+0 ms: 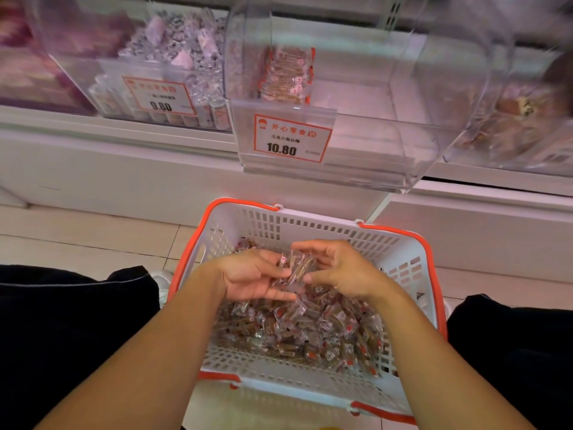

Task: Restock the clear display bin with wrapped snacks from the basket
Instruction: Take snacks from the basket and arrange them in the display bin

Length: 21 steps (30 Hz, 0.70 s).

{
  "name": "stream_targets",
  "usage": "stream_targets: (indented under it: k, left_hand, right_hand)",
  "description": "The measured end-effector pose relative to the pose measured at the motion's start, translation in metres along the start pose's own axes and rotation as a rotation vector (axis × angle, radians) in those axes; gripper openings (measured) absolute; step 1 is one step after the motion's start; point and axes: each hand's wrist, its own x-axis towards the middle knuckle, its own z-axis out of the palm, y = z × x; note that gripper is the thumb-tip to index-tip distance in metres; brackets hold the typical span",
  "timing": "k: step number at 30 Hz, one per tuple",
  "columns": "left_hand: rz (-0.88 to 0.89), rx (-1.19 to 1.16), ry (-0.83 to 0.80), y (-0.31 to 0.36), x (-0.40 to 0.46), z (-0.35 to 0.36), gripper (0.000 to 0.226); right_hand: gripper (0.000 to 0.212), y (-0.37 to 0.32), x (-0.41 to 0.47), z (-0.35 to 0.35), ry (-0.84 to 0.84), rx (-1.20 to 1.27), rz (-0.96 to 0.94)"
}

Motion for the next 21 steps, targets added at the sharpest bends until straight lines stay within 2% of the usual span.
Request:
stream_targets:
  k: [6, 9, 11, 14, 17, 21]
  left_hand:
    - [-0.076, 0.211, -0.046, 0.024, -0.022, 0.019, 0.042]
    - [-0.089, 0.343, -0.050, 0.050, -0.046, 0.039, 0.046]
    - [-0.083, 0.467, -0.112, 0.069, -0.066, 0.057, 0.047]
    - [-0.002, 0.670, -0.204, 0.097, -0.100, 0.090, 0.046]
    - [0.167, 0.771, -0.179, 0.128, -0.130, 0.118, 0.050]
    - [0.341, 0.803, -0.202, 0.167, -0.155, 0.138, 0.048]
  right_hand:
    - [0.074, -0.035, -0.011, -0.012, -0.078, -0.158, -0.004]
    - [0.055, -0.066, -0.031, -0.015, -0.056, -0.215, -0.079]
    - [0.043, -0.086, -0.048, -0.015, -0.021, -0.259, -0.111]
    - [0.039, -0.119, -0.073, -0.019, 0.064, -0.337, -0.197]
    - [0.042, -0.162, -0.090, -0.030, 0.159, -0.342, -0.348]
    - [0.034, -0.218, -0.094, -0.051, 0.141, -0.456, -0.490]
